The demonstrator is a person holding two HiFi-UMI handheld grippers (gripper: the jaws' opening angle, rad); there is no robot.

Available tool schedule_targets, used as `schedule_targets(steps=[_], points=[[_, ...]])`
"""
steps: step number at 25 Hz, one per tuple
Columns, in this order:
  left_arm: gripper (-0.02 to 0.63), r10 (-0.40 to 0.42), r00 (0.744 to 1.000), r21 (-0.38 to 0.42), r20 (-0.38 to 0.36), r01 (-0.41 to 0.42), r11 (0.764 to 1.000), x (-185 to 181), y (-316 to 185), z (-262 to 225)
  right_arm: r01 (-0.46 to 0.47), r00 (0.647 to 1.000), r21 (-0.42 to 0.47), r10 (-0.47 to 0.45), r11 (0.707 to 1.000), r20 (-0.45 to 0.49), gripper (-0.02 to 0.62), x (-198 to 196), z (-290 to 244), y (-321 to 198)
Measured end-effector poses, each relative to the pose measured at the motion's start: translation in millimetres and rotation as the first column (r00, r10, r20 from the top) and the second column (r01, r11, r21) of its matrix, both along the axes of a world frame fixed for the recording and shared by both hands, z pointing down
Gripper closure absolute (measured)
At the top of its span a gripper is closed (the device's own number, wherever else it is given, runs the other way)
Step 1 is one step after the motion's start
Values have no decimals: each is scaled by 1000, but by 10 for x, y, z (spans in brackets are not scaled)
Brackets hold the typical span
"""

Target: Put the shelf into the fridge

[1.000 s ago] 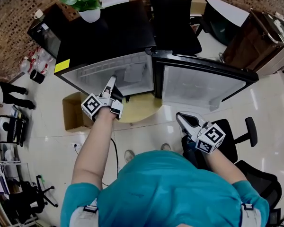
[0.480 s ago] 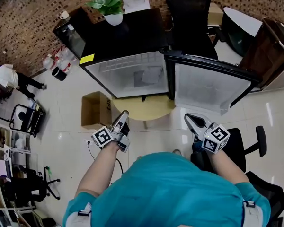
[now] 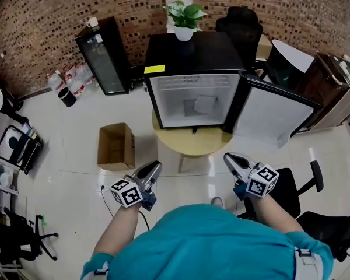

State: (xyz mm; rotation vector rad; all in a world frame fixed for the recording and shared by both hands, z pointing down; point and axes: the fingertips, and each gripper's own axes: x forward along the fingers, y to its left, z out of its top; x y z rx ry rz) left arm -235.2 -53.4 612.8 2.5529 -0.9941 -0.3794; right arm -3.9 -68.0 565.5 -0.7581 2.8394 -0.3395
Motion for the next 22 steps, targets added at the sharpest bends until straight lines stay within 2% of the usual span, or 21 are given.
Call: schedule_targets(steps=[2, 4, 7, 10, 13, 17, 22], points=[[557, 3, 997, 15, 76, -4, 1000, -270, 174, 10, -2, 1000, -14, 2, 1000, -4, 592, -293, -21, 146], [557, 5, 994, 26, 111, -8, 1000, -422, 318, 34, -2, 999, -6, 2, 1000, -35, 592, -467, -67, 293], [561, 16, 994, 57, 104, -22, 998, -432, 573, 34, -15, 999, 12, 16, 1000, -52, 593, -467, -109, 531], [566, 6, 995, 90, 104, -16, 996, -287, 812, -2, -20, 999, 34, 21, 999, -31, 594, -290, -86, 765], [578, -26, 993, 106, 118, 13, 994, 20, 1069, -114, -6, 1000, 72, 8, 997, -24, 594, 16, -120, 1042], [606, -75, 989, 72, 126, 66, 995, 684, 1461, -166, 40, 999, 123, -35, 992, -42, 594, 622, -106, 1476], [606, -43, 985, 14, 169, 41, 999, 1633, 1800, -47, 94, 996, 127, -93, 987, -16, 594, 1289, 28, 1703]])
